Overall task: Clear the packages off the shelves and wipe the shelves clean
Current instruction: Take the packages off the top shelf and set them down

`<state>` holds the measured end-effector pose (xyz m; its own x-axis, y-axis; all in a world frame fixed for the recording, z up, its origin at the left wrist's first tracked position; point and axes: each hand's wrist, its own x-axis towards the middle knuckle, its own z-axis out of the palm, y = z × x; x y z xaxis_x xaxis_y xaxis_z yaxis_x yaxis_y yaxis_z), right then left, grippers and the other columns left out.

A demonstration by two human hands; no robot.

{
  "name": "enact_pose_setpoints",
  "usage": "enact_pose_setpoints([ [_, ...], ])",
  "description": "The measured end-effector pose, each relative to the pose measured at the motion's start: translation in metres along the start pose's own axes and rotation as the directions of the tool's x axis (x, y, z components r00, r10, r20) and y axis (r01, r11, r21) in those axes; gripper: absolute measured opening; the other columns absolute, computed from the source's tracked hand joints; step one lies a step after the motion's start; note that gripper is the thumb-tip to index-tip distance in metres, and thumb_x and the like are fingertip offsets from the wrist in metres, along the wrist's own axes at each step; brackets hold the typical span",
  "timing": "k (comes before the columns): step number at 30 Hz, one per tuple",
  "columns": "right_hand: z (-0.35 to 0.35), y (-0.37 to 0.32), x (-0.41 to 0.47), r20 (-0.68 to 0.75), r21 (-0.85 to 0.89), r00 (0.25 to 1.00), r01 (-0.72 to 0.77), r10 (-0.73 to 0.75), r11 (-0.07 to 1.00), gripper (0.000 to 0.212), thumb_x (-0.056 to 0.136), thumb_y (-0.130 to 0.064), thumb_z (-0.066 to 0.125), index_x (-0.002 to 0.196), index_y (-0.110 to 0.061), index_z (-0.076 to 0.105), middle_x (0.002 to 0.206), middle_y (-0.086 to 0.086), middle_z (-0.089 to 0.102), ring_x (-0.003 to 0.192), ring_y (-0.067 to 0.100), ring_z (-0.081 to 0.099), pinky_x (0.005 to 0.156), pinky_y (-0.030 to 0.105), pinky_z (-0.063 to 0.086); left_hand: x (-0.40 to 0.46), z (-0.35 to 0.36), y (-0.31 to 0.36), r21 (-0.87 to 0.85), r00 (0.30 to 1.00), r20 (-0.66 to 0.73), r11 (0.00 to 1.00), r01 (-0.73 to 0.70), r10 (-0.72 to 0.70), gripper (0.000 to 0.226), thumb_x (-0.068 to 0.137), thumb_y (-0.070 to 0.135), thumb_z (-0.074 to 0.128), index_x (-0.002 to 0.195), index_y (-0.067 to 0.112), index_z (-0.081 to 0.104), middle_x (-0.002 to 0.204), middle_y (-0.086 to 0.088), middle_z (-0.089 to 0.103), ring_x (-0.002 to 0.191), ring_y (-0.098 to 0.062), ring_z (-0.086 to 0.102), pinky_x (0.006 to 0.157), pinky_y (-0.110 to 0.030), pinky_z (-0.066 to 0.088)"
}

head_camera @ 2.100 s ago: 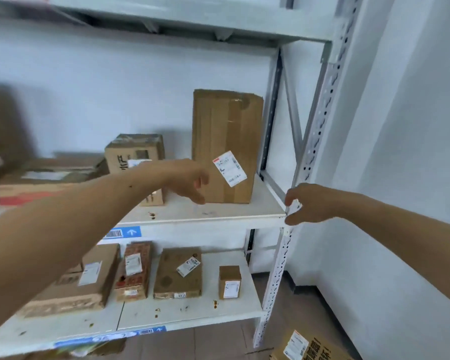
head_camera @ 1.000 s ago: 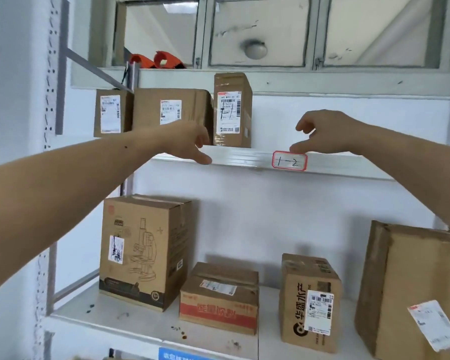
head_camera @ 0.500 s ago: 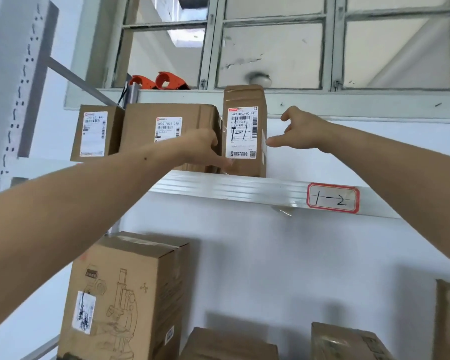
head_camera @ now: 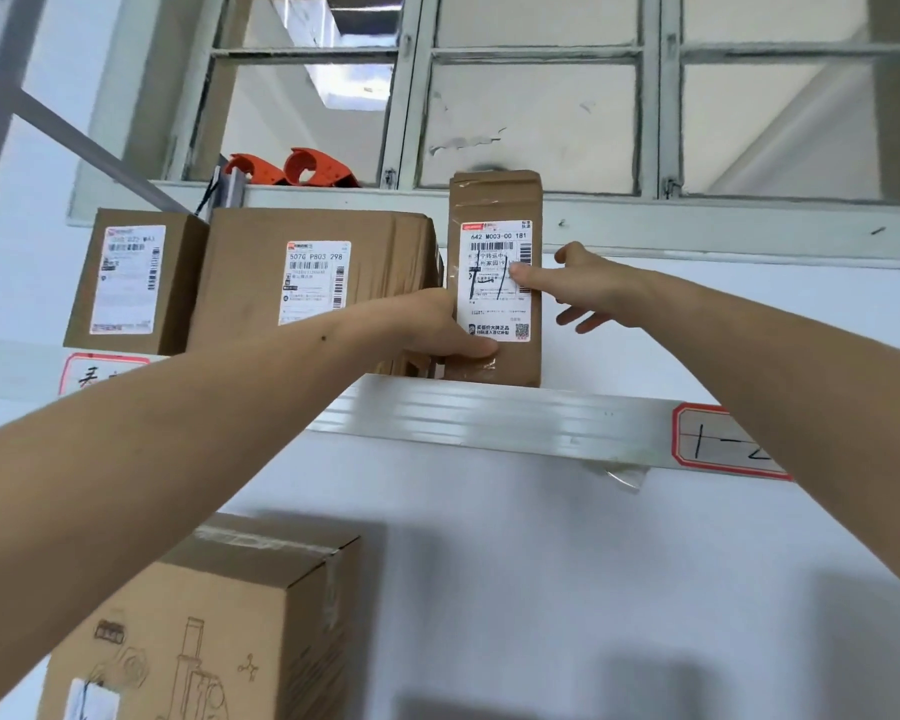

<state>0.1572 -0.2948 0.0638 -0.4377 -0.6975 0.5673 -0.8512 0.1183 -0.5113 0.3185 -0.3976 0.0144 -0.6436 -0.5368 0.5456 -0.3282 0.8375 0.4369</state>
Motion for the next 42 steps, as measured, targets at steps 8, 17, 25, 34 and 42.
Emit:
enact_pose_setpoints([
  [8, 0.004, -0.004, 0.006, 0.069, -0.043, 0.998, 0.011, -0.008, 0.999, 0.077, 0.089, -0.070, 0.049, 0.143, -0.019, 0.032, 0.125, 0.012, 0.055, 0.099, 0.031, 0.069, 0.091, 0.045, 0.055, 0.019, 0.001, -0.013, -0.082, 0.986, 0.164, 0.997, 0.013, 0.000, 0.020, 0.083, 0.033, 0.078, 0.088, 0.031, 0.059, 0.099, 0.005, 0.066, 0.096, -0.016, 0.065, 0.093, -0.037, 0.056],
  [17, 0.006, 0.000, 0.005, 0.040, -0.057, 0.999, 0.028, -0.026, 0.998, 0.052, 0.096, -0.062, 0.045, 0.126, -0.020, 0.045, 0.108, 0.008, 0.070, 0.090, 0.029, 0.069, 0.087, 0.044, 0.058, 0.031, 0.010, -0.015, -0.141, 0.989, 0.104, 0.986, -0.095, 0.110, 0.056, 0.070, 0.034, 0.087, 0.111, 0.019, 0.052, 0.106, 0.002, 0.069, 0.093, -0.015, 0.065, 0.081, -0.037, 0.058],
  [25, -0.034, 0.001, -0.023, -0.093, -0.118, 0.996, -0.004, -0.007, 0.993, 0.059, 0.094, -0.063, 0.048, 0.131, -0.018, 0.044, 0.109, 0.006, 0.071, 0.090, 0.027, 0.072, 0.084, 0.044, 0.059, 0.026, 0.011, 0.018, -0.257, 0.959, 0.107, 0.939, -0.228, 0.262, 0.071, 0.076, 0.035, 0.083, 0.130, 0.027, 0.038, 0.104, 0.016, 0.058, 0.105, -0.012, 0.059, 0.088, -0.041, 0.056],
  [34, -0.108, 0.007, -0.091, -0.317, -0.265, 0.948, -0.103, 0.014, 0.959, 0.067, 0.091, -0.066, 0.051, 0.136, -0.018, 0.039, 0.107, 0.001, 0.071, 0.082, 0.019, 0.073, 0.068, 0.035, 0.059, 0.009, 0.037, 0.091, -0.414, 0.862, 0.066, 0.800, -0.435, 0.502, 0.080, 0.077, 0.034, 0.083, 0.140, 0.026, 0.033, 0.121, 0.011, 0.059, 0.113, -0.016, 0.058, 0.087, -0.042, 0.054],
  [42, -0.159, 0.009, -0.191, -0.510, -0.318, 0.859, -0.235, 0.043, 0.919, 0.060, 0.093, -0.060, 0.054, 0.134, -0.020, 0.034, 0.115, -0.003, 0.066, 0.088, 0.016, 0.071, 0.074, 0.039, 0.060, -0.030, 0.073, 0.167, -0.596, 0.745, 0.023, 0.608, -0.525, 0.667, 0.085, 0.079, 0.022, 0.082, 0.144, 0.027, 0.028, 0.120, 0.012, 0.057, 0.111, -0.013, 0.055, 0.080, -0.033, 0.052],
])
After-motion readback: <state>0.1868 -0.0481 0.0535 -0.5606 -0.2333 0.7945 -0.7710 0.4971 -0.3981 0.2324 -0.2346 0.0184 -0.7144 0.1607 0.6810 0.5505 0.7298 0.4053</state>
